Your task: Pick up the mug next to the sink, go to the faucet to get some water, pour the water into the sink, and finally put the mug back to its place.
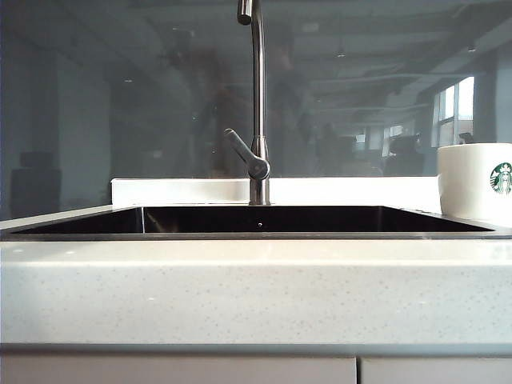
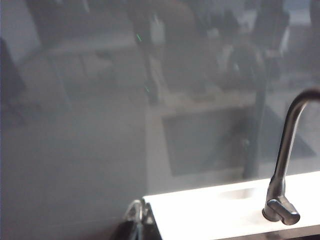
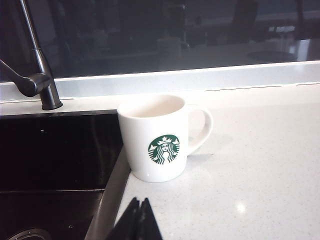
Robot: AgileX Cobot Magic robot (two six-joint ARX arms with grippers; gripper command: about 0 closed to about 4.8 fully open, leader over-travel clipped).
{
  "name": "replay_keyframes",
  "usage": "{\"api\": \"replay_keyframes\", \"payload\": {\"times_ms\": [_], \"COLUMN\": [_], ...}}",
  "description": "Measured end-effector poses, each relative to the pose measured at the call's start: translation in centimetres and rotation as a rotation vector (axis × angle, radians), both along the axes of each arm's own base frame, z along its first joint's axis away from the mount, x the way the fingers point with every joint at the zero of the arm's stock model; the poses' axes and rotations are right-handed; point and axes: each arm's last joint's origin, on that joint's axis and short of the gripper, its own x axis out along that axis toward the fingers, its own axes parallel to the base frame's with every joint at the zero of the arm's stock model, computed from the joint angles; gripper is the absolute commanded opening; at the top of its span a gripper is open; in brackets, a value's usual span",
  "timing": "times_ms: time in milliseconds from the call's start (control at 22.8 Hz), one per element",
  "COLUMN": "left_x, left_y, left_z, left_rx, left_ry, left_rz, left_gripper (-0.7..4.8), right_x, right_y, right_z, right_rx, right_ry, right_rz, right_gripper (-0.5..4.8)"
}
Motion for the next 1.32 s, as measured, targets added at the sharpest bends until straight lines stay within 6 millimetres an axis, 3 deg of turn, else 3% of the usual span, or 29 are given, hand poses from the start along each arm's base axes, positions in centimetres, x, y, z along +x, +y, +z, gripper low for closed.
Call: {"api": "replay_keyframes", "payload": {"times_ms": [132, 220, 308, 395, 527, 615, 835, 967, 1142, 1318], "left_x": [-9.2, -14.8, -19.2, -22.4, -24.7, -23.9, -17.9, -13.8, -12.0, -12.2], "left_y": [0.1, 0.3, 0.4, 0.4, 0.4, 0.4, 0.5, 0.6, 0.6, 0.6], "left_z": [0.3, -0.9, -3.3, -6.6, -11.3, -13.9, -20.7, -26.0, -29.3, -32.4], "left_rx": [0.002, 0.003, 0.003, -0.001, -0.005, -0.007, 0.003, 0.003, -0.031, -0.075], "left_ry": [-0.051, -0.069, -0.041, -0.012, -0.014, -0.047, 0.057, 0.057, -0.078, -0.119], "left_rz": [0.043, 0.1, 0.132, 0.133, 0.136, 0.137, 0.199, 0.21, 0.21, 0.205], "left_gripper": [-0.06, -0.06, -0.06, -0.06, -0.06, -0.06, -0.06, -0.06, -0.06, -0.06], "right_x": [0.0, 0.0, 0.0, 0.0, 0.0, 0.0, 0.0, 0.0, 0.0, 0.0], "right_y": [0.0, 0.0, 0.0, 0.0, 0.0, 0.0, 0.0, 0.0, 0.0, 0.0], "right_z": [0.0, 0.0, 0.0, 0.0, 0.0, 0.0, 0.0, 0.0, 0.0, 0.0], "right_rx": [0.0, 0.0, 0.0, 0.0, 0.0, 0.0, 0.0, 0.0, 0.0, 0.0], "right_ry": [0.0, 0.0, 0.0, 0.0, 0.0, 0.0, 0.0, 0.0, 0.0, 0.0], "right_rz": [0.0, 0.0, 0.0, 0.0, 0.0, 0.0, 0.0, 0.0, 0.0, 0.0], "right_gripper": [-0.05, -0.05, -0.05, -0.05, -0.05, -0.05, -0.05, -0.05, -0.05, -0.05]}}
